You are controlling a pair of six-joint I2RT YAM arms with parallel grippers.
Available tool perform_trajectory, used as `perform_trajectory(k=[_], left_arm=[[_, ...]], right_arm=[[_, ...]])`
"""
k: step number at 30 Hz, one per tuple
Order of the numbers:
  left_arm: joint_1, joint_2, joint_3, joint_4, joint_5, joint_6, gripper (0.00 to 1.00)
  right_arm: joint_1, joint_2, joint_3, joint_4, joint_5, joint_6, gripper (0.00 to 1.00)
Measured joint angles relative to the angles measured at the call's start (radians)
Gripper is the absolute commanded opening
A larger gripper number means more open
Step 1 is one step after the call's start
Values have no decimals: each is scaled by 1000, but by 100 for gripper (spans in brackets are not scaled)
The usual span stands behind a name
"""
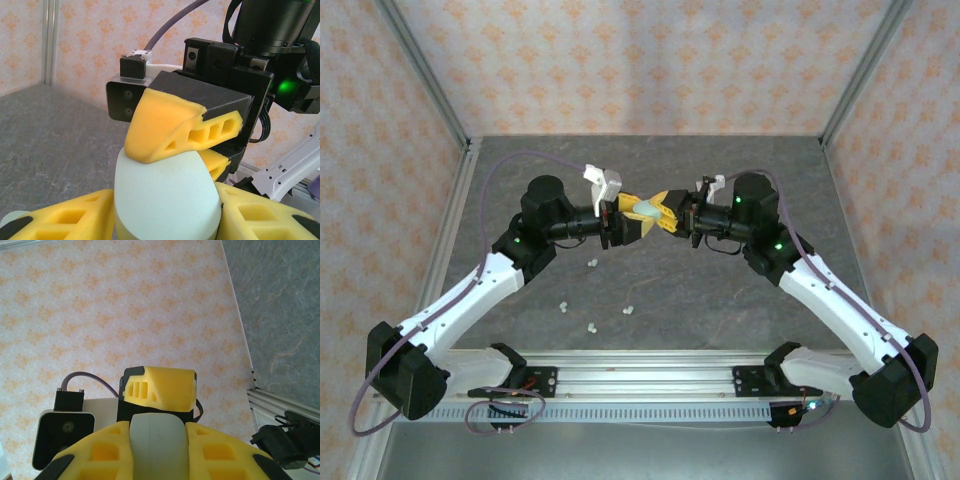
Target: Insert the wireless bluetooth earbuds into the charging case
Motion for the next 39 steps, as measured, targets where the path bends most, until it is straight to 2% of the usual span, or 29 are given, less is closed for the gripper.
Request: perform_trajectory(k=[9, 13, 19, 22, 26, 29, 39], left_arm=[[1, 0, 0, 0, 4, 0, 34], [1, 0, 0, 0, 4, -1, 23], [1, 0, 0, 0, 4, 0, 9], [1, 0, 0, -1, 4, 4, 4], [0, 0, 1, -3, 13, 4, 0], [1, -1, 3, -8, 19, 3, 0], [1, -29, 44, -98, 50, -2, 0]], right_arm=[[-4, 0, 0, 0, -2, 0, 7], [-4, 0, 0, 0, -2, 0, 7], [-5, 0, 0, 0, -2, -18, 18], [-5, 0, 5, -5, -3, -60, 28], [-4, 0, 37, -56, -5, -167, 45], [-4, -5, 69, -101, -5, -279, 53], [-4, -109, 137, -224, -7, -719, 63]])
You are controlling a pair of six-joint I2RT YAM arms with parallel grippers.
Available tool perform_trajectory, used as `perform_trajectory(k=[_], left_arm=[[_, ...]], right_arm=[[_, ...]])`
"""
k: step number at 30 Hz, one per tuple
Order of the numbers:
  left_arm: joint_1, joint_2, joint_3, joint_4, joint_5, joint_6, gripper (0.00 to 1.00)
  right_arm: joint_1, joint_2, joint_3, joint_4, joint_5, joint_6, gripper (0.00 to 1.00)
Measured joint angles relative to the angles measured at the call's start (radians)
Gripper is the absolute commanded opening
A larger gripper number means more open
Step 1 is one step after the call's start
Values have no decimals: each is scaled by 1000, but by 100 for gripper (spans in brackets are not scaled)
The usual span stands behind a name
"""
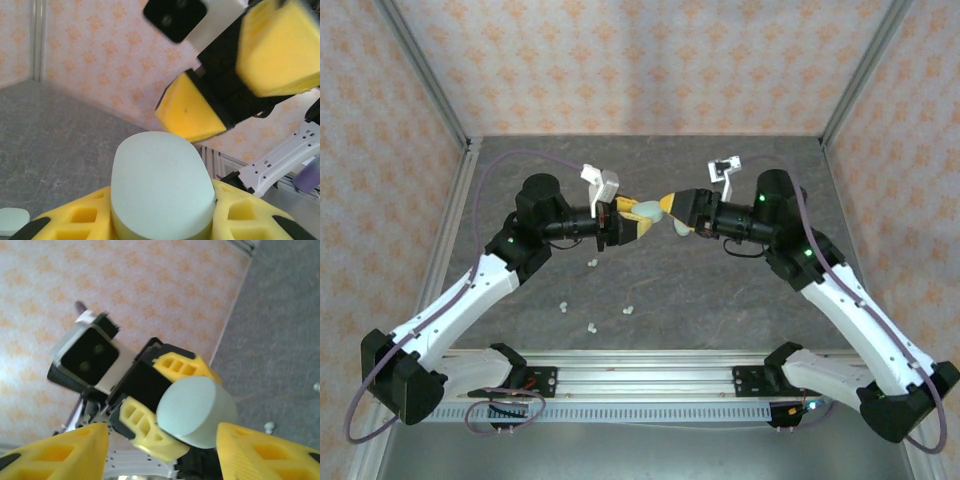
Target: Insert the wireless bluetooth earbuds into the charging case
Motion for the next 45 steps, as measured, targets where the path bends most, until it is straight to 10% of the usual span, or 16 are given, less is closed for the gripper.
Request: perform_trajectory(k=[18, 45], left_arm=[[0, -2, 134, -190, 135, -1, 0], [-14, 18, 229, -365, 164, 122, 0]], right_arm=[[50, -13, 16, -42, -78, -441, 68], [66, 12, 24, -47, -66, -416, 36]])
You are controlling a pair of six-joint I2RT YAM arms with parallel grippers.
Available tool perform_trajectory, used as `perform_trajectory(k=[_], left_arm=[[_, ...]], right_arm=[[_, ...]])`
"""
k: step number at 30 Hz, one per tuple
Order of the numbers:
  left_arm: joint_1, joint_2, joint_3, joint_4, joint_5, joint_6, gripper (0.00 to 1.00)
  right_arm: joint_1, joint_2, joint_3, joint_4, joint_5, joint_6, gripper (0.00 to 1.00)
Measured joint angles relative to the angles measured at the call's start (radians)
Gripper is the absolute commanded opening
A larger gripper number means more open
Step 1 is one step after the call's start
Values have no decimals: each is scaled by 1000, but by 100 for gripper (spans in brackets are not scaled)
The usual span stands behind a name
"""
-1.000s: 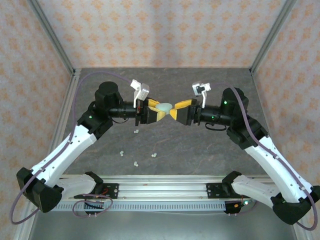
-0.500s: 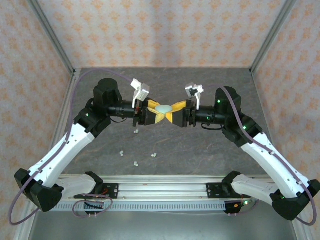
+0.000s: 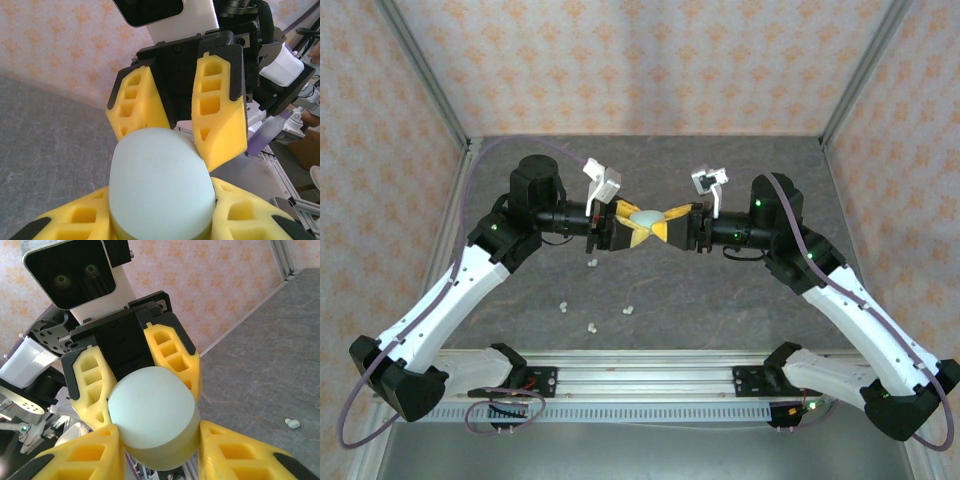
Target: Insert the wireless bluetooth earbuds into the charging case
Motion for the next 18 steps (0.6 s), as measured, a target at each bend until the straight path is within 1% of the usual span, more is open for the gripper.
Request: perform_trajectory(k=[5, 10, 18], left_arm=[[0, -1, 0, -2, -25, 16, 0], [0, -3, -2, -11, -42, 23, 0], [-2, -42, -32, -8, -63, 23, 0]], right_arm=[[-6, 4, 0, 23, 23, 74, 42], [-9, 11, 0, 75, 60, 134, 51], [-13, 11, -18, 113, 146, 195, 59]])
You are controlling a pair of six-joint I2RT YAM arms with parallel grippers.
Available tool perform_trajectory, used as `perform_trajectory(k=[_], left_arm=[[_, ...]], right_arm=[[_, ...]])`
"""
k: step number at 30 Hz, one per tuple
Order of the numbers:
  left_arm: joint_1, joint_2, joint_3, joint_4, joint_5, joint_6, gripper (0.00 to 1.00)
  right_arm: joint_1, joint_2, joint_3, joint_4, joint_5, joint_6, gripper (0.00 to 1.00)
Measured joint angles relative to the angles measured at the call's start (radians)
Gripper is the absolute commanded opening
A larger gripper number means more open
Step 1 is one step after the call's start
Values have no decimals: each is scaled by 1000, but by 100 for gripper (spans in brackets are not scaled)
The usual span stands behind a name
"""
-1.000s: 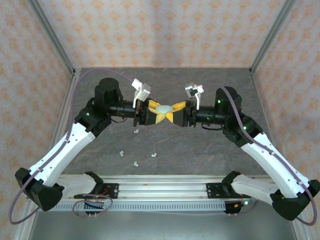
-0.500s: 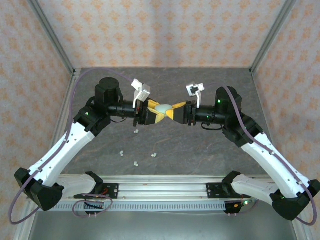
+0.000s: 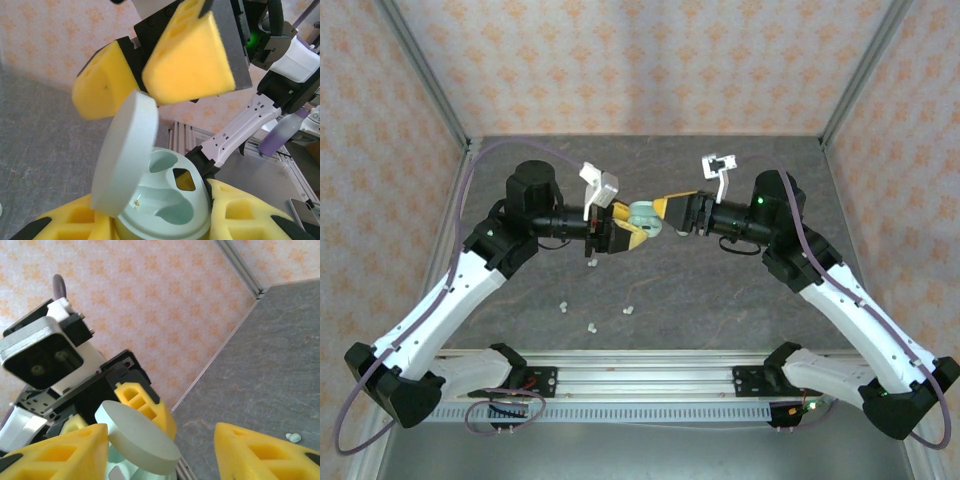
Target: Insert the wireless bluetooth earbuds into the charging case
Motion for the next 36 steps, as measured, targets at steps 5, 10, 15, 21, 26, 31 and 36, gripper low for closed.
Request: perform_trajectory(k=[5, 10, 15, 21, 26, 31, 36], left_arm=[[-6, -10, -20, 8, -7, -1, 0], [-6, -11, -31, 20, -10, -4, 0], [-6, -11, -34, 27, -10, -5, 0], [-6, -11, -39, 35, -10, -9, 0], [-6, -11, -40, 39, -10, -12, 0], [-6, -11, -40, 45, -9, -13, 0], [-6, -10, -40, 47, -4, -20, 0]], right_arm=[[-2, -8, -25, 8, 32, 22, 70], [-5, -29, -50, 16, 69, 40, 76], [-12, -55, -55, 25, 111, 60, 79], [-18, -73, -55, 57, 82, 58, 79], [-17, -84, -63, 64, -15, -15, 81], [8, -110, -63, -18, -52, -164, 84], [27, -99, -39, -127, -64, -293, 85]])
